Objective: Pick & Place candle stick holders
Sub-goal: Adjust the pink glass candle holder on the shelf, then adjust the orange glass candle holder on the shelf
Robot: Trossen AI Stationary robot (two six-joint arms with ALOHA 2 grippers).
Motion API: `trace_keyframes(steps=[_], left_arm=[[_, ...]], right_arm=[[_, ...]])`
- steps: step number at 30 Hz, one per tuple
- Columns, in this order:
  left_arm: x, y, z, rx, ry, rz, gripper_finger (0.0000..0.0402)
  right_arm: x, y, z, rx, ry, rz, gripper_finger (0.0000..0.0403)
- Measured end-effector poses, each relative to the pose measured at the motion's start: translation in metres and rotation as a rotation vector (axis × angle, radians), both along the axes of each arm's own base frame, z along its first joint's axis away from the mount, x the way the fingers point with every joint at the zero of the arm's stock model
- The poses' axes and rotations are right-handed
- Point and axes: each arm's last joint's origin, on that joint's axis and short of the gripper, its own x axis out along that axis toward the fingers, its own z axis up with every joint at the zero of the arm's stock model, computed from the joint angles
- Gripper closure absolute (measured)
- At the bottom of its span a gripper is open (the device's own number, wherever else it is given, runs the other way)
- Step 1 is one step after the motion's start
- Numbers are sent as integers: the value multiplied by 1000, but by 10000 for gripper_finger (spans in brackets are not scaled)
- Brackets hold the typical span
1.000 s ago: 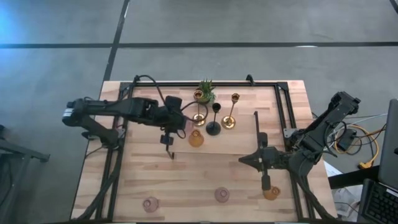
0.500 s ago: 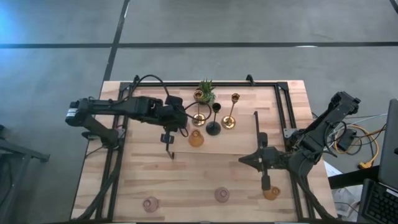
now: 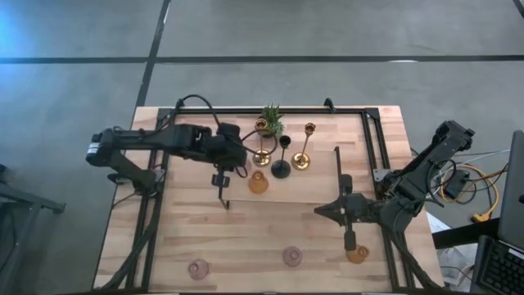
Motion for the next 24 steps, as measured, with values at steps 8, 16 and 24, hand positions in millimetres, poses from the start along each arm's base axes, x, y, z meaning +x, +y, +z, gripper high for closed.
trace_keyframes(steps=[8, 16, 24], left_arm=[[-4, 0, 14, -11, -20, 10, 323], [-10, -17, 43, -103, -97, -77, 323], [-5, -50, 41, -129, -127, -223, 323]], right_arm=[[0, 0, 0, -2, 3, 0, 394], [0, 0, -2, -14, 14, 0, 394], [0, 0, -2, -14, 14, 0, 394]])
